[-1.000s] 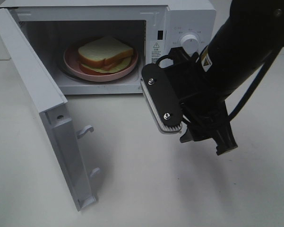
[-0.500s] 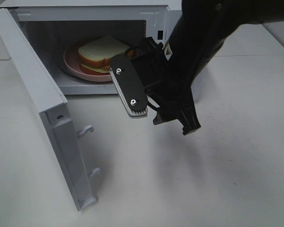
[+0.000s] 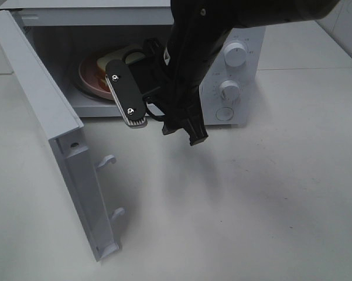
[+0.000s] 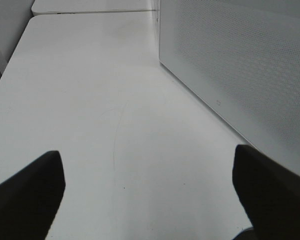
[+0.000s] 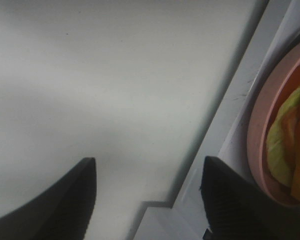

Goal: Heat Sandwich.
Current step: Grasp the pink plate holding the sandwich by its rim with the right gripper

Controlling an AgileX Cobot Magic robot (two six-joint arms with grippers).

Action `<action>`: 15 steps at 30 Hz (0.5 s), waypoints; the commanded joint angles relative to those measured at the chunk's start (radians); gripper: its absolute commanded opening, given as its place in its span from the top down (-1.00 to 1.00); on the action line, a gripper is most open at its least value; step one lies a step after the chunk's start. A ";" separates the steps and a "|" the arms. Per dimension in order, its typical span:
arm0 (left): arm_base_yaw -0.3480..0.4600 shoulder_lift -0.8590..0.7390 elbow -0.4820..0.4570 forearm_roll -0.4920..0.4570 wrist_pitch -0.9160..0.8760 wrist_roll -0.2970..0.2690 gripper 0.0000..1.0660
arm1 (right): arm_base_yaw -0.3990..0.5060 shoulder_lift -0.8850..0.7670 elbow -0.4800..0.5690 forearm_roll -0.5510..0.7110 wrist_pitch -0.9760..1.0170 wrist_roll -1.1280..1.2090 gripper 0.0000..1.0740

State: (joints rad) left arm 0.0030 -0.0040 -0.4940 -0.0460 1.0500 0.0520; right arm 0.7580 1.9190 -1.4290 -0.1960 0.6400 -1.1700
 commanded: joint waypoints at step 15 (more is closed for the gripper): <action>0.000 -0.017 0.003 -0.004 -0.012 -0.001 -0.57 | -0.026 0.218 -0.252 0.001 -0.055 0.098 0.01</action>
State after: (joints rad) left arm 0.0030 -0.0040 -0.4940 -0.0460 1.0500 0.0520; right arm 0.7390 2.1260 -1.6620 -0.1950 0.5900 -1.0890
